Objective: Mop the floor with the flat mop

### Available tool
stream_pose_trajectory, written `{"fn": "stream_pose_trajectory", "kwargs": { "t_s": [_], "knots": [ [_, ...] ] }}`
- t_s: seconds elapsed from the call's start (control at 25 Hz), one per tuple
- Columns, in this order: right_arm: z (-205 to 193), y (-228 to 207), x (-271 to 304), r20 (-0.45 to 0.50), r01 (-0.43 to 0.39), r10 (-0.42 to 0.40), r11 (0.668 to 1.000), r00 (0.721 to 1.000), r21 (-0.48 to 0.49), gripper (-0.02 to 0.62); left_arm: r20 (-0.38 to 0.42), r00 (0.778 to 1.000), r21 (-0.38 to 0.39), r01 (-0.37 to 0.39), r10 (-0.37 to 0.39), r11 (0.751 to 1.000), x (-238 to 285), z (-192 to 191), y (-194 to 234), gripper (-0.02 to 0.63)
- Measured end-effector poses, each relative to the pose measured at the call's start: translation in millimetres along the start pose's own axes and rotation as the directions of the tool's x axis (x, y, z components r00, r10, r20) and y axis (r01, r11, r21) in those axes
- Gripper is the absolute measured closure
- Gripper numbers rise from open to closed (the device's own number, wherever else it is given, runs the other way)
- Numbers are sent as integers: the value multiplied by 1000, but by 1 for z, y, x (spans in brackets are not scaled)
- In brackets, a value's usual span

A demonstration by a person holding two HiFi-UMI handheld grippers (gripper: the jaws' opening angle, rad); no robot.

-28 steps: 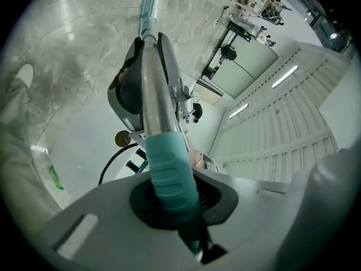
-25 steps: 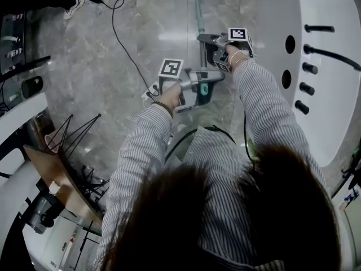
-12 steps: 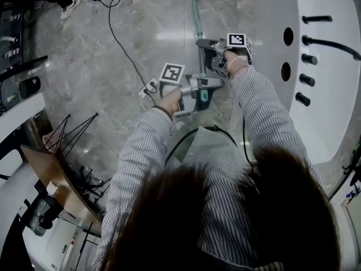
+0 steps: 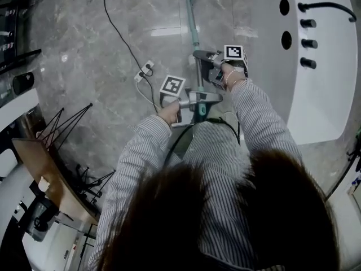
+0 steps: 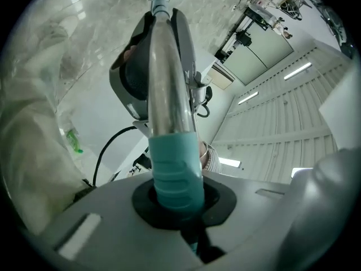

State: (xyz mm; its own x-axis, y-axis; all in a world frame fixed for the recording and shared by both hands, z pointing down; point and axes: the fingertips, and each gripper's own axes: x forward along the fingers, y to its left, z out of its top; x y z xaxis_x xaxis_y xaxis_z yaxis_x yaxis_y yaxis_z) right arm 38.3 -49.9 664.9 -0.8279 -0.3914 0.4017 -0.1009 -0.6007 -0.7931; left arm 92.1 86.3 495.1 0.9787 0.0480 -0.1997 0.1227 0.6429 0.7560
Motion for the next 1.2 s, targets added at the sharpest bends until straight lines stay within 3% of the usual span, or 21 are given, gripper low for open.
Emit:
{"fn": "stream_pose_trajectory", "kwargs": {
  "t_s": [0.32,0.52,0.72,0.92,1.2],
  "knots": [
    [-154,-84,-32,16,-58,58,998,998,36,471,-59,998,8,10,-9,1000,-40,-141,97,600],
    [-173,-90,-36,23,-68,67,995,997,70,470,-109,991,-28,69,-72,997,-40,-171,90,600],
    [-247,-112,-76,-7,-61,62,993,998,96,466,-160,980,-59,114,-122,992,-32,-256,103,600],
    [-255,-107,-86,-15,-65,67,990,998,123,466,-141,973,-66,177,-185,982,-25,-263,91,600],
    [-256,-113,-85,-7,-82,84,986,996,143,468,-132,976,-69,168,-176,983,-26,-264,97,600]
  ]
}}
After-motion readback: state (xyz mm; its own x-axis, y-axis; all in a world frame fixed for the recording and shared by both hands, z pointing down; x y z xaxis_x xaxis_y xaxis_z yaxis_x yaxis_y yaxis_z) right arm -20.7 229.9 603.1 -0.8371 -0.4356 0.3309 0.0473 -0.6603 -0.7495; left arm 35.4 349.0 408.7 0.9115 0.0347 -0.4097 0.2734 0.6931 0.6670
